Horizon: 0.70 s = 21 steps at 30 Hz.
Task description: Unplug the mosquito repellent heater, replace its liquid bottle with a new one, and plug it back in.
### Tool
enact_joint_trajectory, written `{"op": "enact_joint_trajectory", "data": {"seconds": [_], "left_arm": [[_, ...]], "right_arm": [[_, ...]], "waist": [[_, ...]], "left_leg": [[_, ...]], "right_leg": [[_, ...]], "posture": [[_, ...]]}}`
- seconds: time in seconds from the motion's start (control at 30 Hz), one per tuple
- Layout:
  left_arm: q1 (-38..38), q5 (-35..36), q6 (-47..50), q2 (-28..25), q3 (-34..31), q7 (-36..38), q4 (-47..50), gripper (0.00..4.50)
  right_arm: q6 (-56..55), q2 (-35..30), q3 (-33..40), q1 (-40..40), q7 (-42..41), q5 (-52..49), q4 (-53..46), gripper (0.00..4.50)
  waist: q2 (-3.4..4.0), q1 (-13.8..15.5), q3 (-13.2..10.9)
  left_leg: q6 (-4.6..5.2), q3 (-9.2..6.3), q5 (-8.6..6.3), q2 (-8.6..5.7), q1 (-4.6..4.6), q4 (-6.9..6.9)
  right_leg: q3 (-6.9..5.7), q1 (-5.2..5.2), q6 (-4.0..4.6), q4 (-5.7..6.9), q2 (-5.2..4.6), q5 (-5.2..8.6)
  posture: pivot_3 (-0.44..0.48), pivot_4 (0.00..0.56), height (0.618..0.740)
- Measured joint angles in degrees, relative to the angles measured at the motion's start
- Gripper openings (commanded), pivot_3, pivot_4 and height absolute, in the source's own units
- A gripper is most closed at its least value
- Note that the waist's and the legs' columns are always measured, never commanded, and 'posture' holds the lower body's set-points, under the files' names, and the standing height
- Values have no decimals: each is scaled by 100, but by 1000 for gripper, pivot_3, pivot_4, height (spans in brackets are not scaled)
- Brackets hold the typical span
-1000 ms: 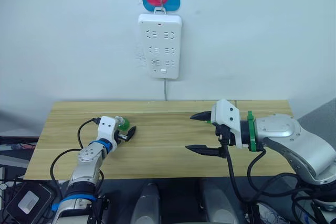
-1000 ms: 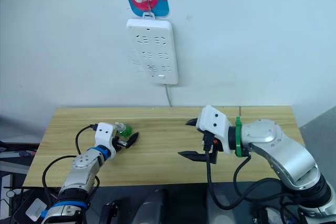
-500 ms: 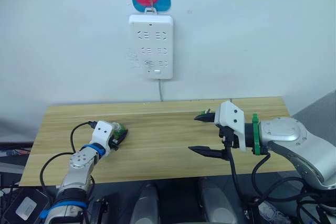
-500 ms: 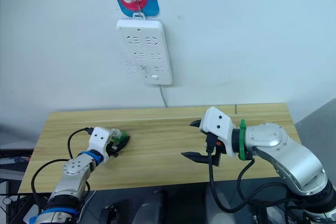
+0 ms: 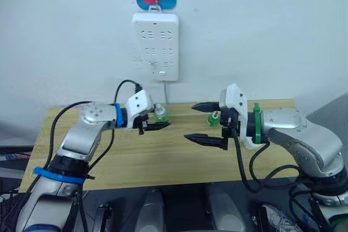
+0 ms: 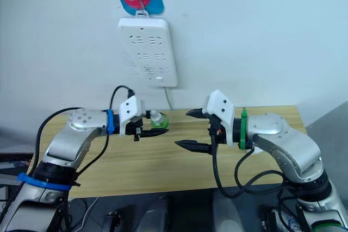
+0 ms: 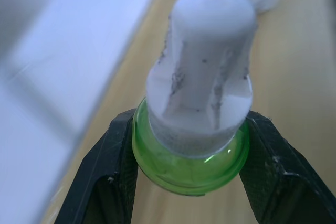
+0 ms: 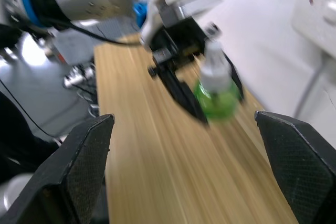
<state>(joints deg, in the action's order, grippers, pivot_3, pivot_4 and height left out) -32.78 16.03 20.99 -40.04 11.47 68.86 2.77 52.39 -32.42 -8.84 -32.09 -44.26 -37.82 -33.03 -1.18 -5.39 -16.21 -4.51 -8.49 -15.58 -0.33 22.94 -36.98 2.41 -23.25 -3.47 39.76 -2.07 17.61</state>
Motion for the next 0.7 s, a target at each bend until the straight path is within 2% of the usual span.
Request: {"op": "enact_joint_trajectory", "data": {"seconds": [0.07, 0.2, 0.53, 0.63, 0.7], "left_arm": [[-370, 170, 317, -89, 215, 498, 158, 2238], [-594, 202, 520, -166, 376, 942, 180, 2238], [-779, 231, 641, -78, 411, 1078, 130, 2238], [-781, 297, 657, -79, 409, 1086, 106, 2238], [-808, 324, 718, -80, 403, 1101, 100, 2238]], "right_arm": [[125, 192, 0, -266, 139, -56, 157, 4500], [203, 407, -64, -470, 333, -27, 449, 4500], [85, 637, -449, -533, 430, 228, 650, 4500], [20, 655, -514, -525, 431, 309, 652, 3941], [-53, 695, -587, -518, 433, 366, 667, 3276]], "waist": [[0, -23, 0], [0, -54, 1], [0, -90, 1], [0, -92, 1], [0, -92, 2]], "left_leg": [[-14, 1, 8, -2, -1, -1], [-16, 2, 9, -2, 0, -1], [-21, 1, 11, -3, 2, -4], [-21, 1, 12, -3, 2, -4], [-21, 1, 12, -3, 2, -5]], "right_leg": [[2, 0, 0, 3, 0, 0], [2, -2, 0, 0, -1, 0], [1, -3, 0, 2, -3, 0], [1, -4, 0, 4, -3, 0], [1, -4, 0, 6, -3, 0]], "posture": [[-122, 247, 740], [-128, 239, 740], [-121, 231, 740], [-116, 228, 740], [-115, 226, 740]]}}
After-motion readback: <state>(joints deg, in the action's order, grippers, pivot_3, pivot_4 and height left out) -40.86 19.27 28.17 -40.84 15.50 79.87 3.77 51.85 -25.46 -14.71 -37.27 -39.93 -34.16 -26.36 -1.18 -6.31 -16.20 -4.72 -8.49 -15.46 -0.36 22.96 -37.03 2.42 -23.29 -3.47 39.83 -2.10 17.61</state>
